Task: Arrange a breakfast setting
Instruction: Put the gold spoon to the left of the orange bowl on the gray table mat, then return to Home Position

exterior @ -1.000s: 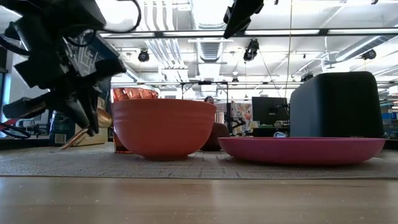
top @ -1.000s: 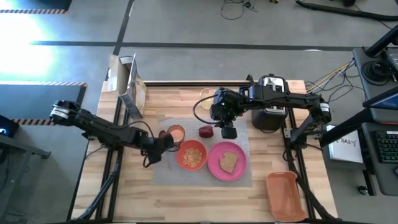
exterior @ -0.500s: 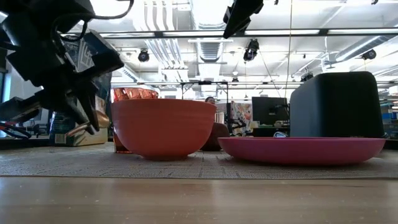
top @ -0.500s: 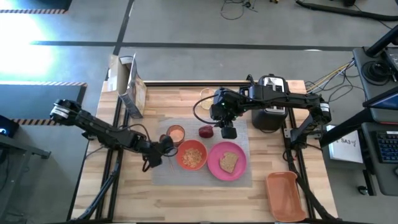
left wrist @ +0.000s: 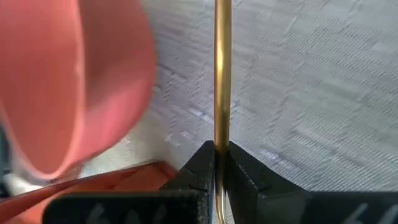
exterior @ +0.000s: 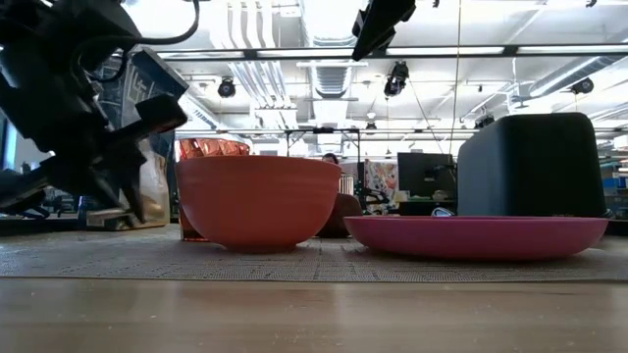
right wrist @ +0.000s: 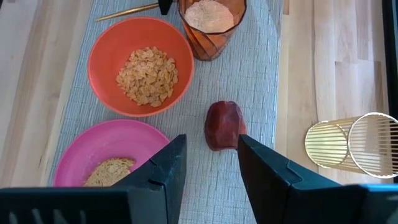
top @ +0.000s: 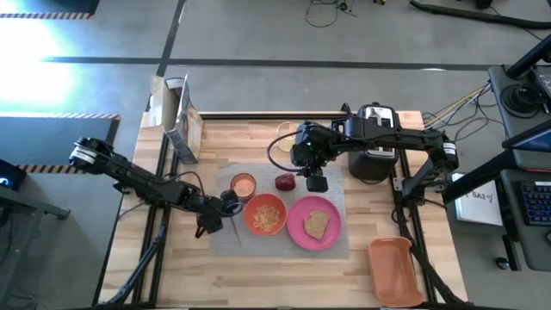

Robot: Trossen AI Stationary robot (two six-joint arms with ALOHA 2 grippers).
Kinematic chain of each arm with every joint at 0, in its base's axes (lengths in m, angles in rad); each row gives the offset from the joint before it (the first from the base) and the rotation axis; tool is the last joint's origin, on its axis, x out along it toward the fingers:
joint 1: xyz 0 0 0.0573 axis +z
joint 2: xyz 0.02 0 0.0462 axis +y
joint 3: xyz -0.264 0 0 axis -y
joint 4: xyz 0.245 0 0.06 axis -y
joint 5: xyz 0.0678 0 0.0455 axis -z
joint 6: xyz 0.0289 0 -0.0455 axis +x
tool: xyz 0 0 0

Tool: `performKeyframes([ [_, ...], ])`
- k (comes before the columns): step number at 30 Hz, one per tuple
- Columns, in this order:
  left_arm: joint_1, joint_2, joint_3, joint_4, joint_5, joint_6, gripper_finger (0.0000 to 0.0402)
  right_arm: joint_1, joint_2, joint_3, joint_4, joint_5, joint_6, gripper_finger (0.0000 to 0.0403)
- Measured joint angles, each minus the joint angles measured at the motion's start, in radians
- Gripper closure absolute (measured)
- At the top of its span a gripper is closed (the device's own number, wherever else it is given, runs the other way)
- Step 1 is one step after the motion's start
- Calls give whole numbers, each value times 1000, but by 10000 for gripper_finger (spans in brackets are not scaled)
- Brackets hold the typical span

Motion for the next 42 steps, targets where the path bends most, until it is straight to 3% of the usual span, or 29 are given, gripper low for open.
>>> performKeyframes([
  [4, -1, 0, -12, 1, 75, -46, 391, 0, 0, 0, 0, 0, 0, 273],
  [13, 0, 0, -23, 4, 81, -39, 386, 0, 0, 0, 0, 0, 0, 274],
  [19, 0, 0, -37, 33, 79, -43, 344, 0, 0, 0, 0, 0, 0, 268],
  [30, 0, -4, -41, 42, 70, -185, 272, 0, 0, 0, 0, 0, 0, 278],
  [42, 0, -211, -41, -25, 68, -242, 267, 0, 0, 0, 0, 0, 0, 266],
])
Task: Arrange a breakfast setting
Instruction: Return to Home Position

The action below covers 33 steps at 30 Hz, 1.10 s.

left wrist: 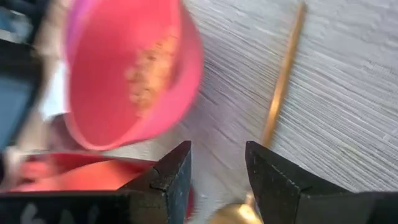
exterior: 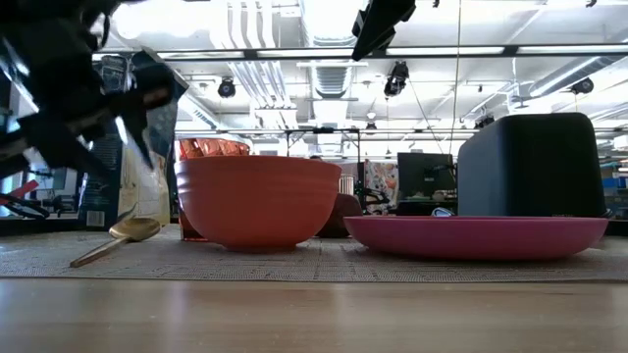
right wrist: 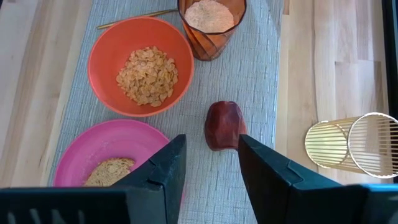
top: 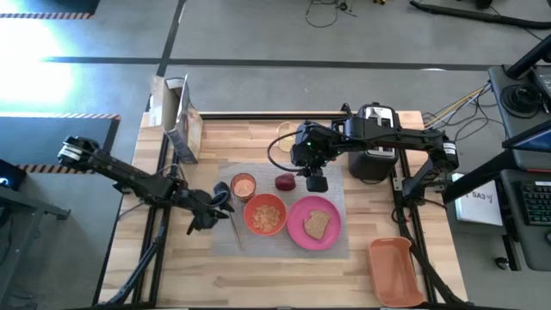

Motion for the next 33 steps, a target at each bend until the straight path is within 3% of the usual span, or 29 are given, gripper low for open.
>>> performKeyframes([
  [7, 0, -158, 4, 62, -58, -12, 267, 0, 0, 0, 0, 0, 0, 273],
  [14, 14, -244, 40, 110, -59, -207, 267, 0, 0, 0, 0, 0, 0, 272],
  [28, 21, -276, 55, 170, -42, -408, 267, 0, 0, 0, 0, 0, 0, 275],
  [33, 21, -262, 82, 164, -46, -412, 267, 0, 0, 0, 0, 0, 0, 277],
])
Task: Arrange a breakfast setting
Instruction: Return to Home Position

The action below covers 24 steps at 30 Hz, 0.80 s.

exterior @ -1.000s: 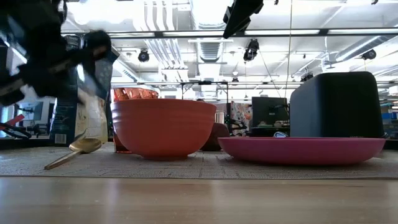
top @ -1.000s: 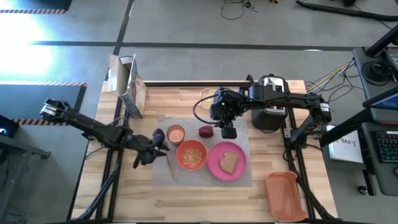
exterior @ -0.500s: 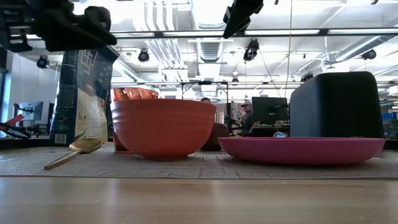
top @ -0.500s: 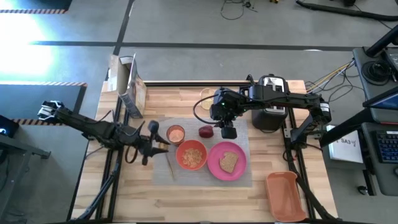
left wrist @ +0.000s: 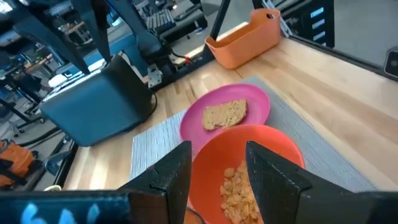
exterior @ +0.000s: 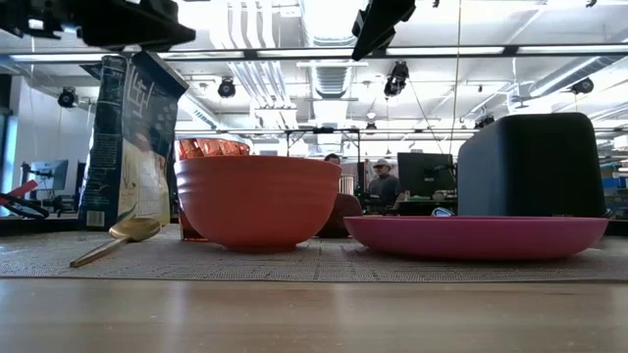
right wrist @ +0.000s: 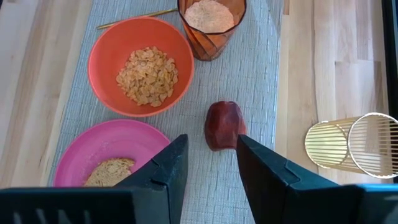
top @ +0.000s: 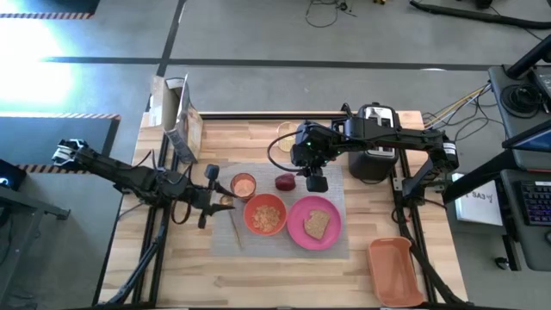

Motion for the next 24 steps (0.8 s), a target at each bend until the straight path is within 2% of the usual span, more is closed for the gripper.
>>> performKeyframes([
  [8, 0, 64, 74, -12, -4, -6, 267, 0, 0, 0, 0, 0, 0, 268],
  [14, 3, 51, 104, -6, -10, -187, 267, 0, 0, 0, -1, 0, 0, 273],
  [17, 6, -19, 41, 51, -30, -218, 267, 0, 0, 0, 2, 0, 0, 277],
  [24, 6, -250, -220, 313, -31, -220, 267, 0, 0, 0, 23, 0, 0, 280],
])
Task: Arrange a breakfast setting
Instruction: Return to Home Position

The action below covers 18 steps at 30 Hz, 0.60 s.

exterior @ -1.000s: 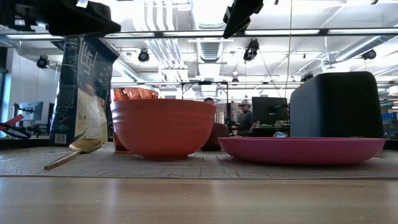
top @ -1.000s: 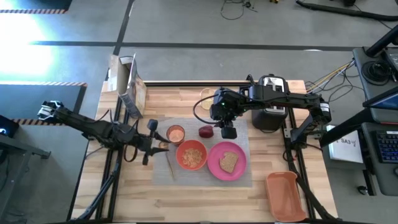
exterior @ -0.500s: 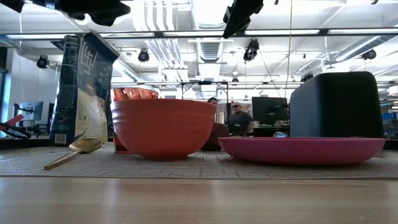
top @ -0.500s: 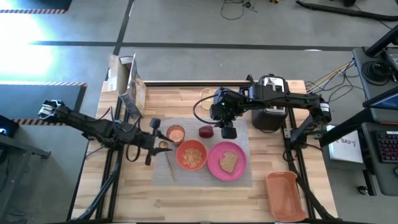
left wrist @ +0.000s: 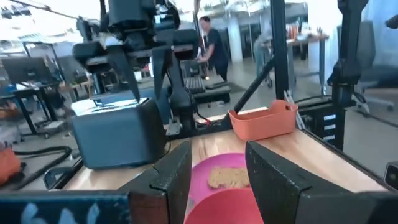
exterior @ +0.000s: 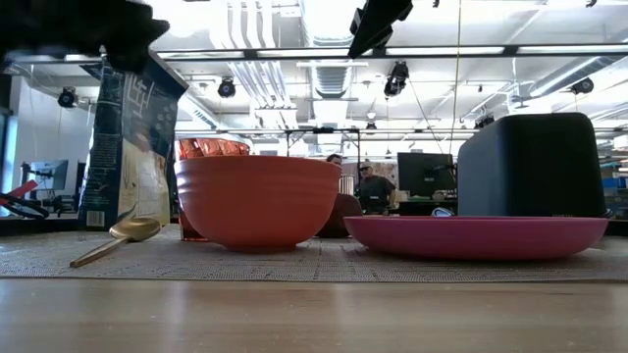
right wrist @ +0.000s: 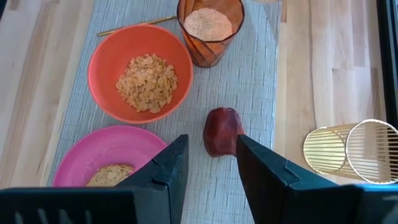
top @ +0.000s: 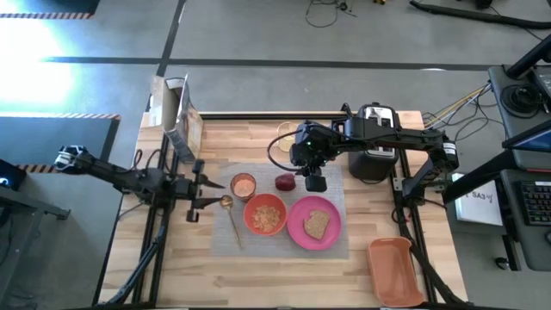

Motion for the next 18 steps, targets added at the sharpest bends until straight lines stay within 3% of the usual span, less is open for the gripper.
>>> performKeyframes([
  [7, 0, -202, -213, 131, 1, 7, 267, 0, 0, 0, 1, 0, 0, 280],
  [18, -1, -399, -210, -51, 9, 11, 267, 0, 0, 0, 1, 0, 0, 280],
])
